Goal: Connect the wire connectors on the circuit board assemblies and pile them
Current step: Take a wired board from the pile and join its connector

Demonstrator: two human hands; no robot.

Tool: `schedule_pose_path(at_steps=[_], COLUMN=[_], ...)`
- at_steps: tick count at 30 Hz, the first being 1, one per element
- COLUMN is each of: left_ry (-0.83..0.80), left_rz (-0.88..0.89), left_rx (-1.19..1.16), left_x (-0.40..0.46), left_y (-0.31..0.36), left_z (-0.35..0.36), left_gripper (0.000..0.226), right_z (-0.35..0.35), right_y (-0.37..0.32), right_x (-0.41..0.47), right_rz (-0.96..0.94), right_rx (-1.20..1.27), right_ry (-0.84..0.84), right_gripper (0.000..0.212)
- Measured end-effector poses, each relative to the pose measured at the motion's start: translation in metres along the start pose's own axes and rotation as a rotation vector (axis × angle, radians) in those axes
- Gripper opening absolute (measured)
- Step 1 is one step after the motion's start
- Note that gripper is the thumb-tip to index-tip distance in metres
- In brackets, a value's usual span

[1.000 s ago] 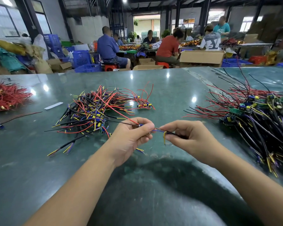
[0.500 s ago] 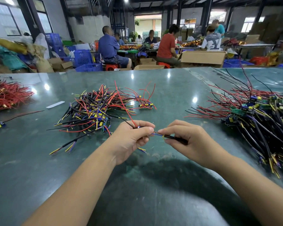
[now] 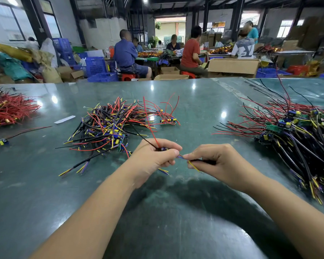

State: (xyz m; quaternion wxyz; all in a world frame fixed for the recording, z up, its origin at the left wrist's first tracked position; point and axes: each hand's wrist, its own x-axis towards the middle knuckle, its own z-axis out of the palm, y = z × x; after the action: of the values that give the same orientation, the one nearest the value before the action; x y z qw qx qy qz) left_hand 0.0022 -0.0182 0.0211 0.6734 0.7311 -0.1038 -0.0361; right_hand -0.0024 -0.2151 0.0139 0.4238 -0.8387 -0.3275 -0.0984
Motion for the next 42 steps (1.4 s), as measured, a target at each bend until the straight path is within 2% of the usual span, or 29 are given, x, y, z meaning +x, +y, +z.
schedule_pose_path(at_steps=[9,14,23,27,31,36,40,42], left_ry=[0.001,-0.021,-0.073,-0.060,0.022,0.103,0.174,0.175], left_rz=[0.113,0.173,0.205,0.202,0.197,0.144,0.133,0.125], left_rx=[0.047,0.040,0.084,0.077,0.140,-0.017,-0.179,-0.221], left_x=[-0.001,-0.002,-0.007,-0.007,-0.005,-0.001,0.002,0.002], left_y=[-0.002,0.001,0.004,0.003,-0.001,-0.003,0.000,0.002], left_z=[0.000,0.002,0.002,0.008,0.013,0.010,0.005,0.002], left_gripper=[0.021,0.024,0.023,0.018,0.005,0.019,0.006,0.009], right_z=[-0.003,-0.004,-0.007,-0.003,0.007,0.010,0.006,0.002], right_y=[-0.002,-0.007,-0.009,-0.010,-0.008,-0.007,-0.003,-0.003], right_x=[0.000,0.003,0.004,0.005,0.004,0.005,0.003,0.002], right_rz=[0.188,0.323,0.478,0.449,0.359,0.322,0.325,0.323], right_rx=[0.179,0.338,0.480,0.427,0.231,0.273,0.230,0.241], right_ry=[-0.011,0.060,0.056,0.129,0.166,0.167,0.137,0.136], right_gripper=[0.017,0.009,0.015,0.018,0.018,0.011,0.014,0.011])
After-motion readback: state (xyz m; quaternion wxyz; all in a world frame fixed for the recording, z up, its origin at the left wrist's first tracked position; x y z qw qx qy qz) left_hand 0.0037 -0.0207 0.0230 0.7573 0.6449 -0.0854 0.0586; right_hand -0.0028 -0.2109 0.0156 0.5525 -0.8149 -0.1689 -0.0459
